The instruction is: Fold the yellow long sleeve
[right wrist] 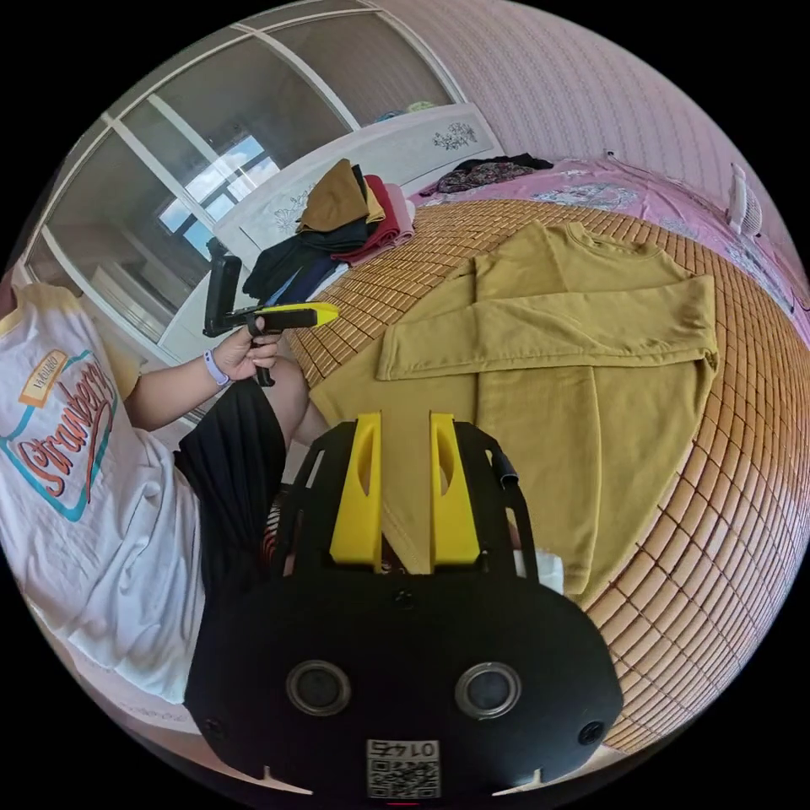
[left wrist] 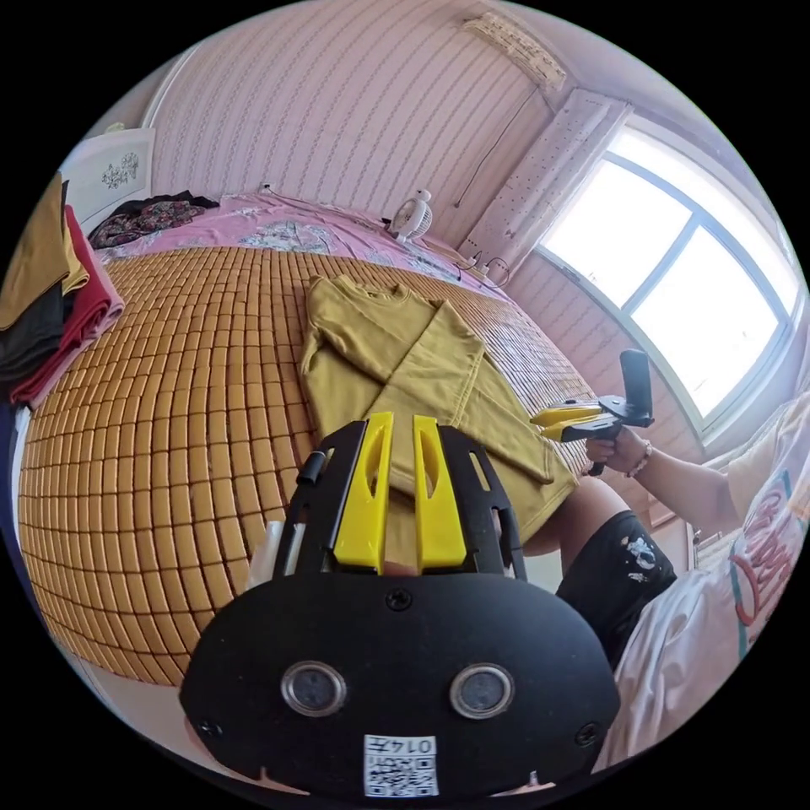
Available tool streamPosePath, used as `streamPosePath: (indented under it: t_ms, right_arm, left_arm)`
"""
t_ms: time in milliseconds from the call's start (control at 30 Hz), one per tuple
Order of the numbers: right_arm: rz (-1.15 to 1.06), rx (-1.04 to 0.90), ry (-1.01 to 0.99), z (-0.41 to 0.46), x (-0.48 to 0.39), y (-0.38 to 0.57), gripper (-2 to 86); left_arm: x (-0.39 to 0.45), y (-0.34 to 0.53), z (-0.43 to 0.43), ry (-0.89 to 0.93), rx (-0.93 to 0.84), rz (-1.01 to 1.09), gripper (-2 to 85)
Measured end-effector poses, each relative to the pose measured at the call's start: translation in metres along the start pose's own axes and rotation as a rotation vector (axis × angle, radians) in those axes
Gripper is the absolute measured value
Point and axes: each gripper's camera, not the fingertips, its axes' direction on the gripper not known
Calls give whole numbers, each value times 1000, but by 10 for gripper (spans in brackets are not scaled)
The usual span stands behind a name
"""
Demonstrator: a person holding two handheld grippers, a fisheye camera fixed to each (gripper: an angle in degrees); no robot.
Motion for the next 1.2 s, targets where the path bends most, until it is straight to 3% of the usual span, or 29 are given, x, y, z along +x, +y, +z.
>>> streamPosePath:
  t_ms: [200, 400, 533, 667, 767, 833, 967, 1200]
  right_arm:
    - [159, 115, 292, -20, 88, -58, 89]
    - [307, 111, 453, -6, 194, -132, 106]
    - [437, 145, 416, 15, 256, -169, 119]
    - [515, 168, 401, 38, 291, -188, 114]
    - [624, 94, 440, 52, 320, -199, 64]
    - [690, 146, 333, 43, 341, -199, 26]
    - [740, 276, 194, 20, 356, -192, 12]
    - [460, 436, 133, -50, 300, -179, 6]
  left_arm:
    - [-66, -106, 58, 8, -43, -25, 50]
    - [-96, -194, 131, -134, -114, -6, 90]
    - [-99, -235, 172, -198, -135, 3, 103]
    - [-111, -262, 216, -353, -310, 38, 64]
    - [-123, -276, 219, -299, -347, 21, 38]
    - [-128, -282, 216, -277, -351, 12, 15]
    - [-117, -287, 193, -341, -269, 60, -5]
    - [-84, -276, 88, -240, -34, 150, -8]
